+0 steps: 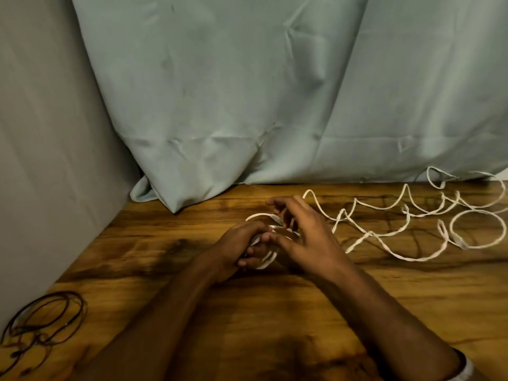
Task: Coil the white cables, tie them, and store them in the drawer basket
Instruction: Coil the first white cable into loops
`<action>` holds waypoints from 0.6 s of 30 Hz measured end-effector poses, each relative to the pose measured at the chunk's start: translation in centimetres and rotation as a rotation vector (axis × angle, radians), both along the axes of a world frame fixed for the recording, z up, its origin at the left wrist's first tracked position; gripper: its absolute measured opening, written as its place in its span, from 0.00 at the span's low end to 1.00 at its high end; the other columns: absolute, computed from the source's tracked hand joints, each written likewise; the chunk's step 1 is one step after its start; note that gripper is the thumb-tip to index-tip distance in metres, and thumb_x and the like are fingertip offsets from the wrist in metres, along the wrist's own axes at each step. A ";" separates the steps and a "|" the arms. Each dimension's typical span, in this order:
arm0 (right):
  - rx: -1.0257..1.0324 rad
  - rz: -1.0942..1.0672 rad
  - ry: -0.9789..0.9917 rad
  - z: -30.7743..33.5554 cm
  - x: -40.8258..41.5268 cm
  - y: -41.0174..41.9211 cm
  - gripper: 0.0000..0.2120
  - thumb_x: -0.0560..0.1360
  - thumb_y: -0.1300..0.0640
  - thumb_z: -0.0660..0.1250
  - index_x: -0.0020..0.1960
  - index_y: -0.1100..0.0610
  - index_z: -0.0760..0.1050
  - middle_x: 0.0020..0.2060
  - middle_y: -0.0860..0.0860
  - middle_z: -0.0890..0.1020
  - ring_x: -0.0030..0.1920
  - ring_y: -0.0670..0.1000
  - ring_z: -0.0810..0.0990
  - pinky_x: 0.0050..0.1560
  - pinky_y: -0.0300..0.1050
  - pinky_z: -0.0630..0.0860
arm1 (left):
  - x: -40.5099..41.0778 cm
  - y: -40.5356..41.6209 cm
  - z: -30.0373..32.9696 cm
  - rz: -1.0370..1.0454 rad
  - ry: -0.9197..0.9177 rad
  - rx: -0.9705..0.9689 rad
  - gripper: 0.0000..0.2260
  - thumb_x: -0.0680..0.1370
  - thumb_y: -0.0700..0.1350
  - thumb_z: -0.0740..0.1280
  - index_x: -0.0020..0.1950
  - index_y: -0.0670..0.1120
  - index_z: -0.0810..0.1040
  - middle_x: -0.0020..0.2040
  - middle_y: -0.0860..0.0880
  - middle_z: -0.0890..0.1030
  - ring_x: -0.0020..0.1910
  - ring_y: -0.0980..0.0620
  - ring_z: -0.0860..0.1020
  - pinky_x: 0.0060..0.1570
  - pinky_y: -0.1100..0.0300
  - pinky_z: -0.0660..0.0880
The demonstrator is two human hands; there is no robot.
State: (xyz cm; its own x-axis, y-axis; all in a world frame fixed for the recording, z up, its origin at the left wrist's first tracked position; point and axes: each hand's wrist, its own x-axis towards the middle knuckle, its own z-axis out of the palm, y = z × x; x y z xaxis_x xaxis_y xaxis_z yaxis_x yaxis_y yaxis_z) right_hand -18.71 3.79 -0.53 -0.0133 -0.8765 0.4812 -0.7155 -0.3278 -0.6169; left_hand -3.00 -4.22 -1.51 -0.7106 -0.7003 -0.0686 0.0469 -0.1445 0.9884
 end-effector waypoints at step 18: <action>0.172 0.232 -1.078 -0.8 1.2 -1.5 0.23 0.72 0.50 0.74 0.64 0.58 0.78 0.34 0.53 0.81 0.31 0.47 0.75 0.34 0.39 0.76 | -0.1 0.2 -0.1 -0.144 0.202 0.063 0.18 0.78 0.56 0.64 0.34 0.46 0.79 0.23 0.51 0.70 0.23 0.53 0.74 0.41 0.60 0.74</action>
